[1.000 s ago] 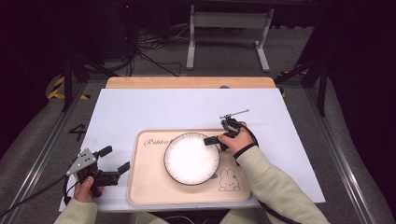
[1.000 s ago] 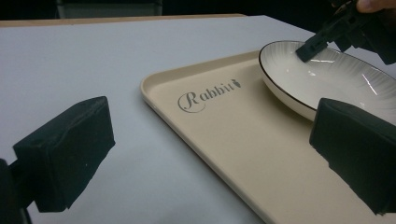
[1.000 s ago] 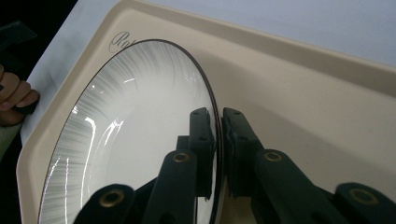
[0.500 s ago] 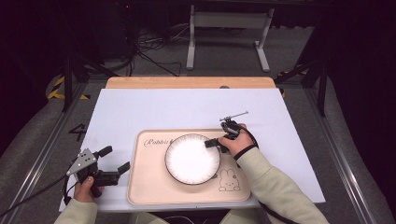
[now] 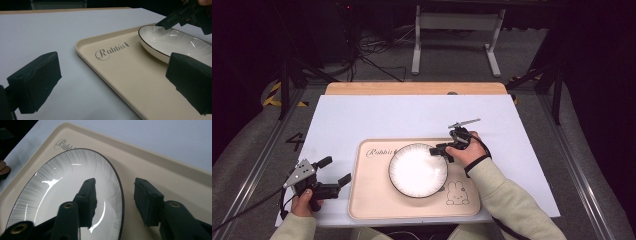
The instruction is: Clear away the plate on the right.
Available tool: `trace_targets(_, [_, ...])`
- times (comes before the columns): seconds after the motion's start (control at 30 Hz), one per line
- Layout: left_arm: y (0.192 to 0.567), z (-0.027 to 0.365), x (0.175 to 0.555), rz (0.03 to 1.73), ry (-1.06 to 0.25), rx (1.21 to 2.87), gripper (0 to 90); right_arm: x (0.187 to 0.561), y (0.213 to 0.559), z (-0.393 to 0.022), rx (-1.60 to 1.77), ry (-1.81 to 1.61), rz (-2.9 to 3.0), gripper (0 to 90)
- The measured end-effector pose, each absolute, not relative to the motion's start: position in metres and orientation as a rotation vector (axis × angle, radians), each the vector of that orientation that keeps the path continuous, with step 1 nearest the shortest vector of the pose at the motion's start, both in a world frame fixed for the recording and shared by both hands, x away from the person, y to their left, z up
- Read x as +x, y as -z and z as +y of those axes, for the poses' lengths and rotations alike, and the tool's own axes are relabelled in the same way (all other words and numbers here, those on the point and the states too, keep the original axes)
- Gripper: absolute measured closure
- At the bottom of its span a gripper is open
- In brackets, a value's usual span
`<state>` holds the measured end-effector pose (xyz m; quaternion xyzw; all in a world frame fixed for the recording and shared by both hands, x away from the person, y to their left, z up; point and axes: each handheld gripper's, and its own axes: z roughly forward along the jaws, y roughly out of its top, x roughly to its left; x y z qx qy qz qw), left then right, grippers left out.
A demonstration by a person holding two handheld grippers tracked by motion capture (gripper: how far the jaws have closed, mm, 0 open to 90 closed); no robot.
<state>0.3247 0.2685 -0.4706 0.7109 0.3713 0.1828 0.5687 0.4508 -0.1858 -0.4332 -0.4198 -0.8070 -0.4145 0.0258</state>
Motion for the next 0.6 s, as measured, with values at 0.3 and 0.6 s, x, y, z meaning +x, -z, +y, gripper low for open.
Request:
trace_targets(0.3, [0.47, 0.269, 0.325, 0.873, -0.426, 1.673, 0.4, 0.44, 0.415, -0.188, -0.979, 1.524, -2.672, 28.5])
trace_targets(0.6, [0.47, 0.269, 0.325, 0.872, -0.427, 1.674, 0.4, 0.43, 0.406, -0.197, -0.847, 1.676, -2.715, 23.5])
